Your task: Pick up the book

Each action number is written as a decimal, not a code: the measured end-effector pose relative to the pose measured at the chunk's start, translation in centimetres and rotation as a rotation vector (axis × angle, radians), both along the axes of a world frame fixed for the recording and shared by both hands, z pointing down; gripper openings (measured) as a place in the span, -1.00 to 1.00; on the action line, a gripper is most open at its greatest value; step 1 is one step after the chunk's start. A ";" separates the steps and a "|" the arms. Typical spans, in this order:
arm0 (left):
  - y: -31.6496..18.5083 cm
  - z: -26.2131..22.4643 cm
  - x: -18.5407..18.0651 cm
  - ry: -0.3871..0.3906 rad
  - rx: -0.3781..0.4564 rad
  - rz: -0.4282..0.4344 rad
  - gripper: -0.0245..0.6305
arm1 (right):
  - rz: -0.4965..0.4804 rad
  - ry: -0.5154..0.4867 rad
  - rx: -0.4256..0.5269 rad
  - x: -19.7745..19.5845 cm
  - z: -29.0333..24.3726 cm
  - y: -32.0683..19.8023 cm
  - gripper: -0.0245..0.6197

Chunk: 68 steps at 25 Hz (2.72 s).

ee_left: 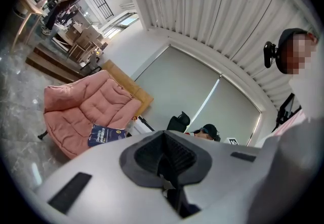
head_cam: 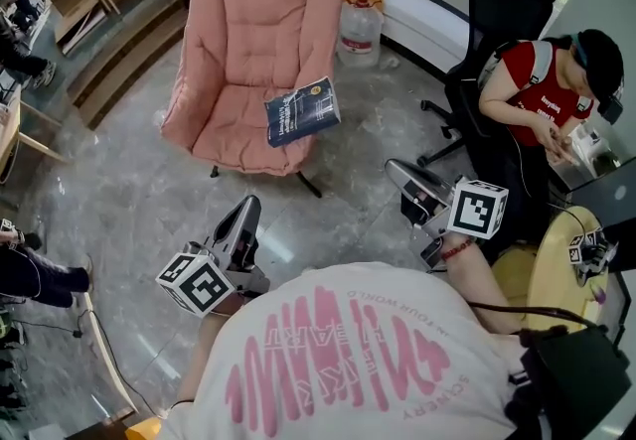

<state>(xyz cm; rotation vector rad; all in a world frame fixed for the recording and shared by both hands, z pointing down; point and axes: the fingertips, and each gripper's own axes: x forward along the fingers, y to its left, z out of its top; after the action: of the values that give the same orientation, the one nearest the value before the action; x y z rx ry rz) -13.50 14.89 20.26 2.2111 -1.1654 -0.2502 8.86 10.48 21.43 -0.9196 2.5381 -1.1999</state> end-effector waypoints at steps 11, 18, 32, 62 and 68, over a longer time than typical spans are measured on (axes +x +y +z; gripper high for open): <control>-3.5 0.6 -5.2 0.004 -0.007 0.036 -0.90 | 0.072 -0.075 -0.080 -5.3 0.4 -2.8 -0.90; -4.8 1.5 -7.7 0.011 -0.029 0.041 -0.90 | 0.069 -0.057 -0.090 -8.0 1.3 -4.2 -0.90; -6.9 3.7 -9.6 0.024 -0.071 -0.016 -0.90 | 0.047 -0.036 -0.147 -9.3 2.7 -6.2 -0.90; -20.8 2.8 -6.9 -0.108 -0.069 -0.214 -0.90 | -0.137 -0.090 -0.243 -6.7 5.4 -24.9 -0.90; -24.2 2.9 -6.7 -0.028 -0.078 -0.308 -0.90 | -0.170 -0.100 -0.260 -5.4 6.0 -28.4 -0.90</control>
<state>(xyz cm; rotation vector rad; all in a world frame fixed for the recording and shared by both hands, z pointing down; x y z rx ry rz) -20.17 -9.29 23.12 1.9682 -1.5053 -0.2960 3.42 -17.90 27.44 -0.6821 2.4613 -1.6131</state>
